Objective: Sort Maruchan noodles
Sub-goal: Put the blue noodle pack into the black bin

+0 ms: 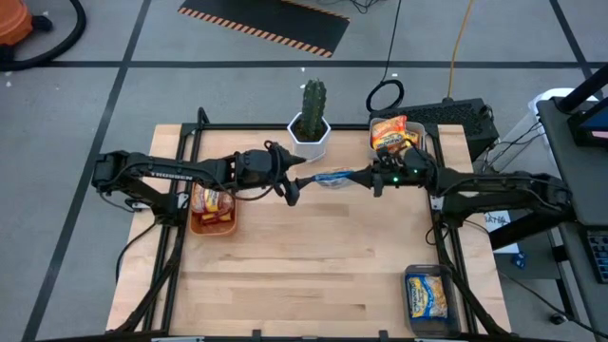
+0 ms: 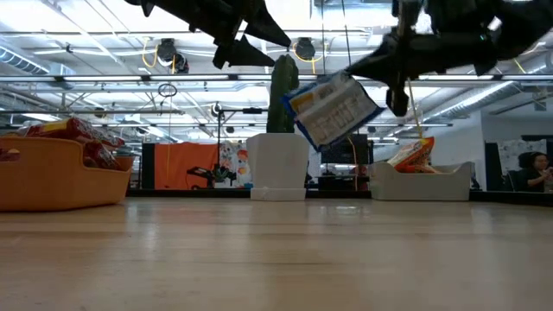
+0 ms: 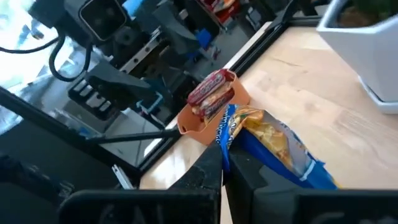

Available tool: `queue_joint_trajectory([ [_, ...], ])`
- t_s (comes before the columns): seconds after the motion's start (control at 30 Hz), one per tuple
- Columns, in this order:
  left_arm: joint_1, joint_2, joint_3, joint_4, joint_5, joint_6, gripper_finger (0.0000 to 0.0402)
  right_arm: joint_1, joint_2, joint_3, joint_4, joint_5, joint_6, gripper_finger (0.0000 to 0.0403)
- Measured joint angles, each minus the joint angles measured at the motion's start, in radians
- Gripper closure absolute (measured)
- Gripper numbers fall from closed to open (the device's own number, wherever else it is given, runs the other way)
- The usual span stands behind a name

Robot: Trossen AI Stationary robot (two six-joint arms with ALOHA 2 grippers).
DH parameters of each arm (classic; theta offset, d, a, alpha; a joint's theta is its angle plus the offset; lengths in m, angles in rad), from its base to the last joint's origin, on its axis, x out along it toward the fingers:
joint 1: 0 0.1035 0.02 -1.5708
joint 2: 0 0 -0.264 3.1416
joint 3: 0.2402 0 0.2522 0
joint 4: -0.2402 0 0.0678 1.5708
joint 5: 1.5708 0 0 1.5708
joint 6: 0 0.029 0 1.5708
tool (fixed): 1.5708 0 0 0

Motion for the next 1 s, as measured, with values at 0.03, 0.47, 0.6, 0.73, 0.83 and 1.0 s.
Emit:
queue_joint_trajectory([
  [0.03,0.0,0.0,0.0,0.003,0.001,0.016,0.0084,0.007,0.005,0.033,-0.038,0.007,-0.008,0.0403],
  [0.47,0.002,0.014,0.0,0.005,0.01,0.12,0.0026,0.059,0.023,0.235,-0.189,0.114,0.017,0.0403],
  [0.6,0.015,0.026,-0.001,0.016,0.004,0.153,0.0025,0.087,0.023,0.239,-0.193,0.132,0.067,0.0403],
  [0.73,0.031,0.037,-0.002,0.01,0.031,0.153,0.0025,0.127,0.029,0.239,-0.193,0.147,0.125,0.0403],
  [0.83,0.043,0.057,0.002,0.053,0.08,0.157,0.0025,0.16,0.033,0.239,-0.19,0.192,0.139,0.0403],
  [1.0,0.049,0.125,-0.001,0.092,0.193,0.164,0.0025,0.203,0.036,0.24,-0.187,0.249,0.157,0.0403],
])
